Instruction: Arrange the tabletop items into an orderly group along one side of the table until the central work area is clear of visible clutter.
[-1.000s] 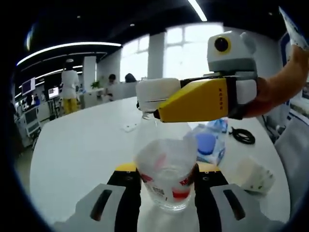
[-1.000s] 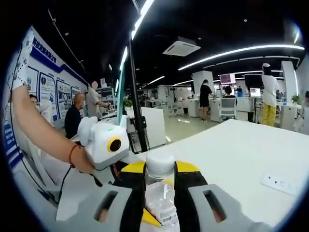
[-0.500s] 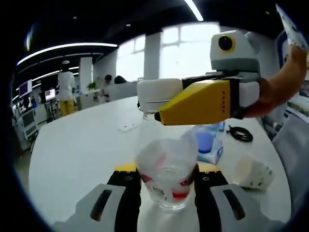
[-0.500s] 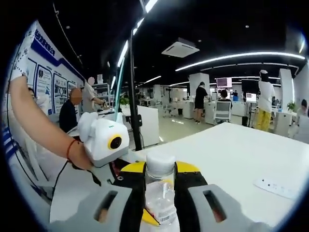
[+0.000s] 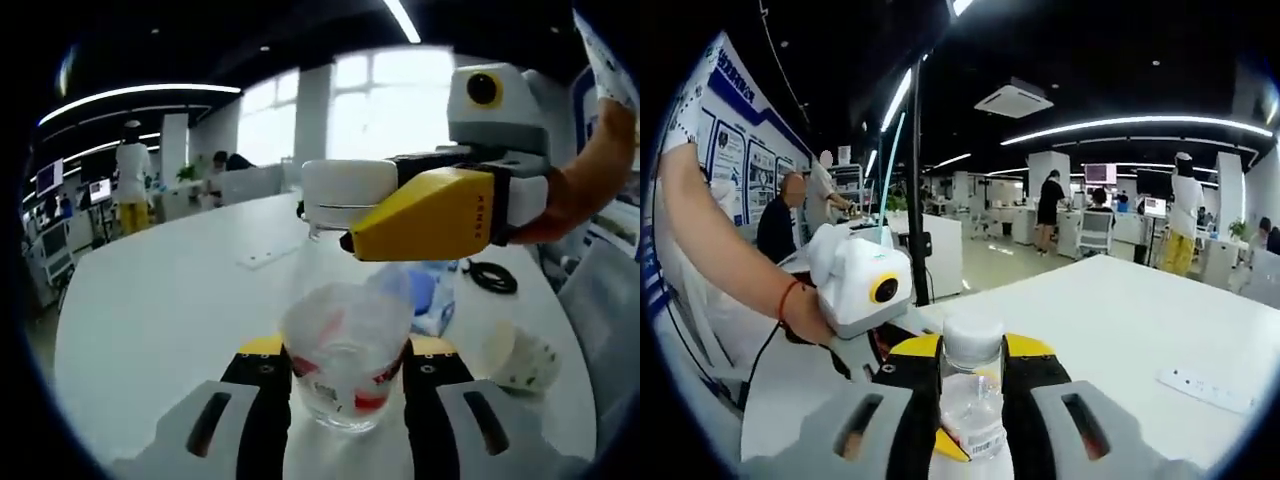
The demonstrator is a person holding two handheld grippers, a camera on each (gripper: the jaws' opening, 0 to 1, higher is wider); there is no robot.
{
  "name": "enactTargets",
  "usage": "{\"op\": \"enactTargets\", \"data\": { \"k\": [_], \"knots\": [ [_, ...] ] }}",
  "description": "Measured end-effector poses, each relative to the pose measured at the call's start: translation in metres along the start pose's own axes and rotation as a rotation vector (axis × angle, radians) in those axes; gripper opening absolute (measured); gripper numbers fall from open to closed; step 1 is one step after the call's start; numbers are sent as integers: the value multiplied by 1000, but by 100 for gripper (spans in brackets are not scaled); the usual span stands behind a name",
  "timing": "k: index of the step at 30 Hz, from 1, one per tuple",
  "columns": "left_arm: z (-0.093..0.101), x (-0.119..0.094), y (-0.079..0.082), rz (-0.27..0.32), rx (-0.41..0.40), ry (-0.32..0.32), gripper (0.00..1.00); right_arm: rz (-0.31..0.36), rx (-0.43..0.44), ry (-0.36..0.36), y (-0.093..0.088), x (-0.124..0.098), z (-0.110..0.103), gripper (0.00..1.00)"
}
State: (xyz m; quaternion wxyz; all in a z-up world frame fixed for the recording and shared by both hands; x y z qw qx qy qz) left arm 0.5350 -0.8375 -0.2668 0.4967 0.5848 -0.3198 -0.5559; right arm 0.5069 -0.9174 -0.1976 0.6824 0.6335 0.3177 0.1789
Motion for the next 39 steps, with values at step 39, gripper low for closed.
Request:
{"op": "enactTargets", "data": {
  "k": [39],
  "knots": [
    [12, -10, -6, -12, -54, -4, 66, -55, 51, 39, -5, -7, -7, 46]
  ]
}}
Point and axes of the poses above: the point that each gripper's makers call its tool centre point, and the gripper's own axes: x roughly forward along the fingers, z roughly to its right, y roughly out of its top, the point moved 7 cm from there along -x, roughly backward along the fingers, and after that the axes turned 5 degrees about -y, right-handed, at the moved point
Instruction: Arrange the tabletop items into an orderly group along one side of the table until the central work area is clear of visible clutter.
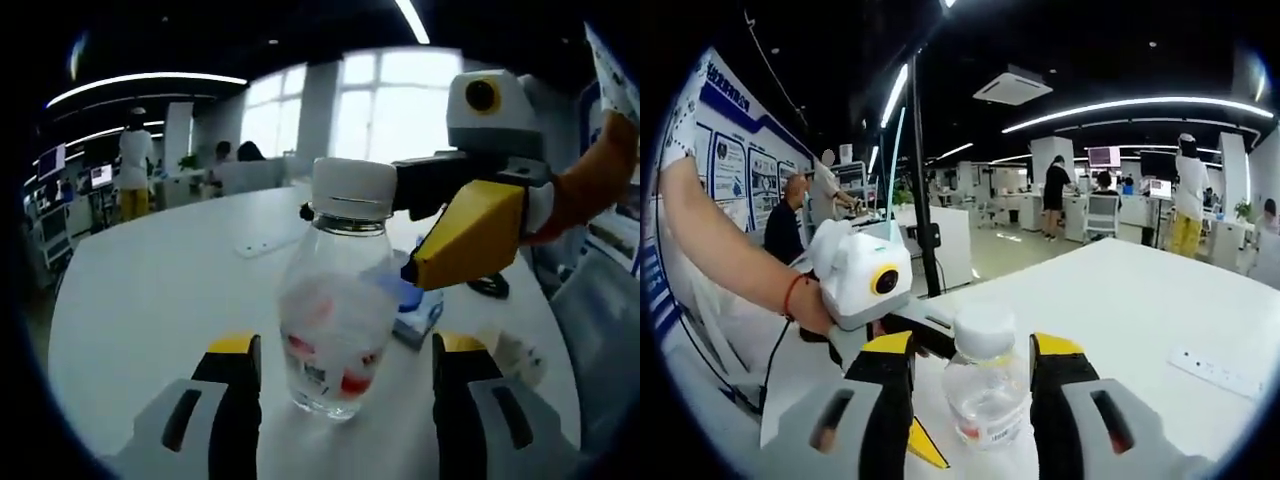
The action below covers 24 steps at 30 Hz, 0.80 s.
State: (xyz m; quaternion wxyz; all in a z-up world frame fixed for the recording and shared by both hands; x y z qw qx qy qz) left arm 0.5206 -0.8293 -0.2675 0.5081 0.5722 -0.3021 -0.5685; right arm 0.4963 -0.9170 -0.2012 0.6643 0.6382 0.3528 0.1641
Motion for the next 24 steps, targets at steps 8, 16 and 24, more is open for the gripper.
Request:
{"op": "enactTargets", "data": {
  "k": [8, 16, 24],
  "knots": [
    [5, -6, -3, -10, -11, 6, 71, -27, 43, 5, -6, -3, 3, 62],
    [13, -14, -10, -29, -31, 10, 76, -67, 84, 16, -18, -14, 6, 70],
    [17, -24, -14, -45, -56, 25, 83, -106, 105, 37, -26, -24, 5, 82]
  ]
}}
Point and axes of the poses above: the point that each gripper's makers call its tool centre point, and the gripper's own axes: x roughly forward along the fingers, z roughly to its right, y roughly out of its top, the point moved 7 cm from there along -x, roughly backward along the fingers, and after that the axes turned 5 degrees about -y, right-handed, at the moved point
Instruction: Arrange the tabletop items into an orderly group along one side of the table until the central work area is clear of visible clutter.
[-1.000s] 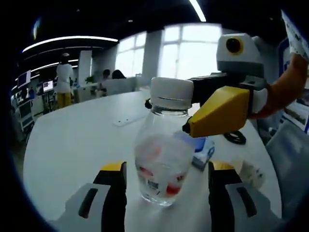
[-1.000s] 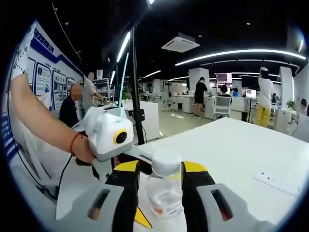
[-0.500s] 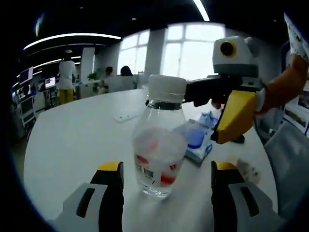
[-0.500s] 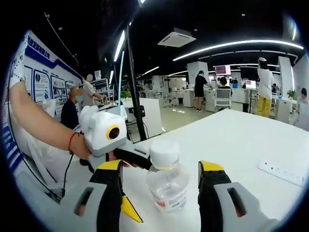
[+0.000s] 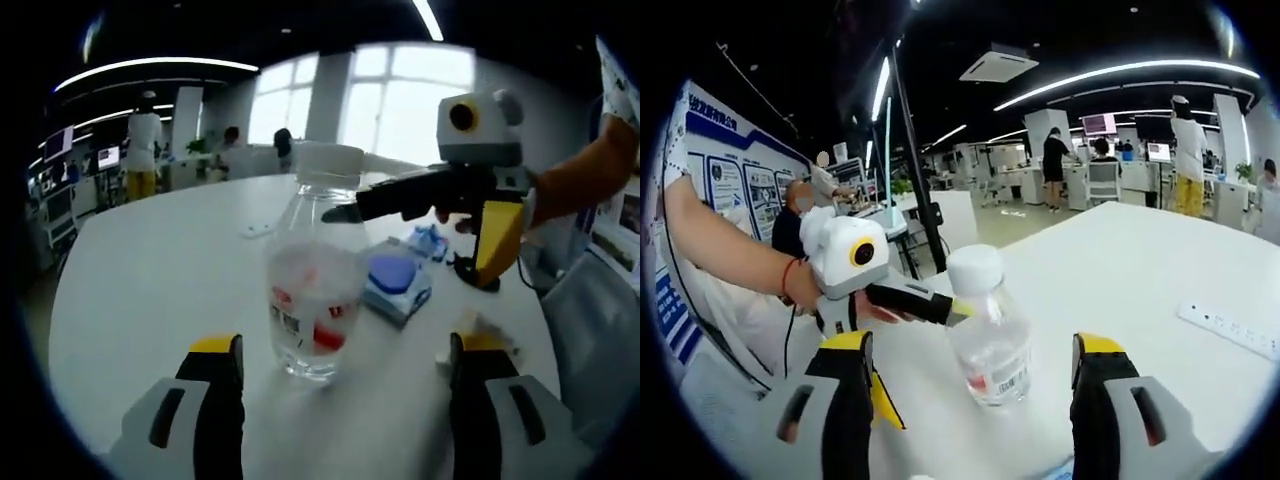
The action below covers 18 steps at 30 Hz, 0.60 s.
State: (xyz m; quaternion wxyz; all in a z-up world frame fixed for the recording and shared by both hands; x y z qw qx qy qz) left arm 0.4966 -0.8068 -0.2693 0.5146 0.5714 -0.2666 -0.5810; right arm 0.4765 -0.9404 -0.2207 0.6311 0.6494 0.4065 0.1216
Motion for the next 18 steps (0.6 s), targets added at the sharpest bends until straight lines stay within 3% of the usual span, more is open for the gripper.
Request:
{"op": "enactTargets", "data": {
  "k": [18],
  "knots": [
    [20, -23, -7, -14, -20, 35, 82, -39, -3, -14, -10, -33, 8, 81]
  ]
}}
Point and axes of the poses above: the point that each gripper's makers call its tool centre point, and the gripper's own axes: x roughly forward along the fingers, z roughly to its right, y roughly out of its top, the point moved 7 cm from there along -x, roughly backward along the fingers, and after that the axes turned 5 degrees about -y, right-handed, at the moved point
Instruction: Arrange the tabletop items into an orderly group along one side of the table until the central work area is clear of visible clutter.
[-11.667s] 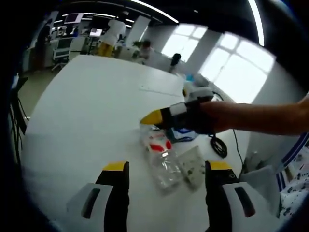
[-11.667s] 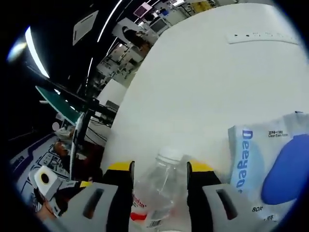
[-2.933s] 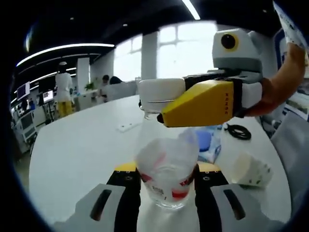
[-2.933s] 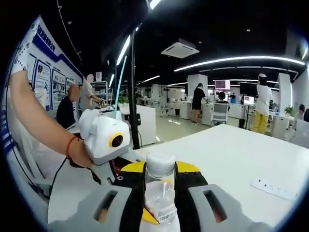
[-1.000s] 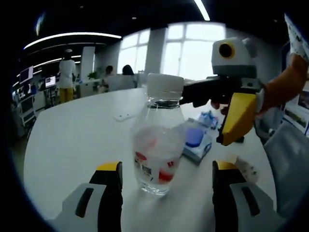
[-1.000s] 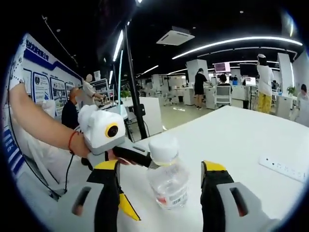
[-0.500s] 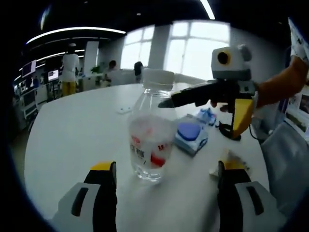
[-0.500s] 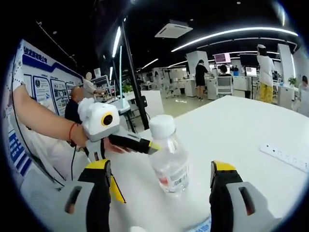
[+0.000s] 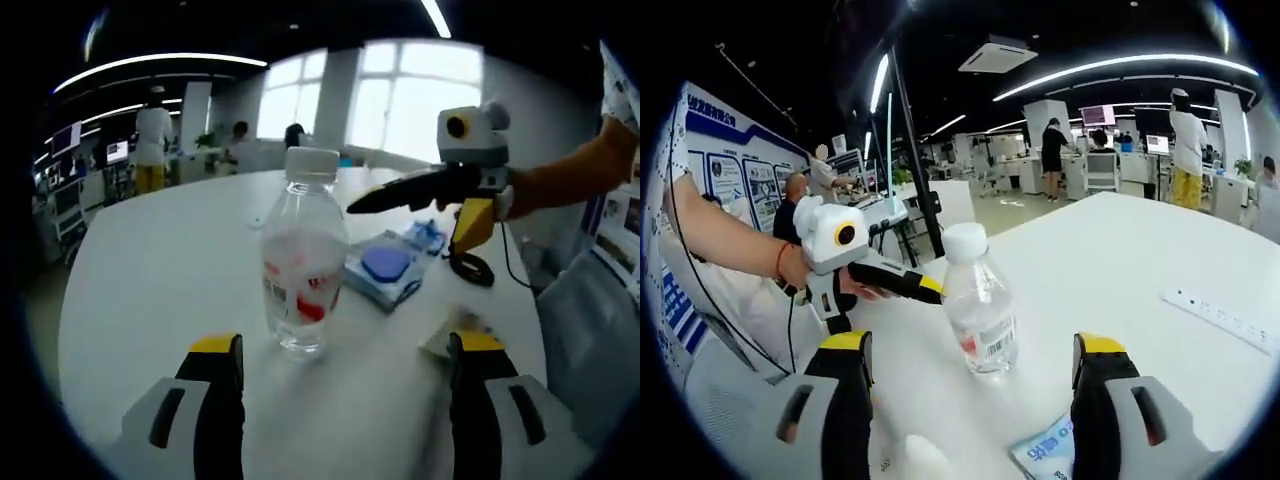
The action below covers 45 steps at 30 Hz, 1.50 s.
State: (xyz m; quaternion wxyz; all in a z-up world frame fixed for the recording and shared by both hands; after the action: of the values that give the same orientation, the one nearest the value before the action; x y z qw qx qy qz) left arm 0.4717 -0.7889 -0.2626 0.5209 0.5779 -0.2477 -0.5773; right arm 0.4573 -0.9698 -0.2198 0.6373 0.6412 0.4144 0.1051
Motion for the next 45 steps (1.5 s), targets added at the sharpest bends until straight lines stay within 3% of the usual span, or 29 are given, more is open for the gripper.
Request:
{"op": "enactTargets", "data": {
  "k": [20, 37, 45],
  "knots": [
    [27, -19, -3, -4, -12, 10, 81, -60, -21, 1, -15, -32, 6, 78],
    [47, -35, -15, -1, -43, 36, 80, -165, -68, 96, -28, -47, 5, 76],
    [54, -39, -20, -9, -54, 38, 79, -227, -89, 174, -36, -50, -2, 72]
  ]
}}
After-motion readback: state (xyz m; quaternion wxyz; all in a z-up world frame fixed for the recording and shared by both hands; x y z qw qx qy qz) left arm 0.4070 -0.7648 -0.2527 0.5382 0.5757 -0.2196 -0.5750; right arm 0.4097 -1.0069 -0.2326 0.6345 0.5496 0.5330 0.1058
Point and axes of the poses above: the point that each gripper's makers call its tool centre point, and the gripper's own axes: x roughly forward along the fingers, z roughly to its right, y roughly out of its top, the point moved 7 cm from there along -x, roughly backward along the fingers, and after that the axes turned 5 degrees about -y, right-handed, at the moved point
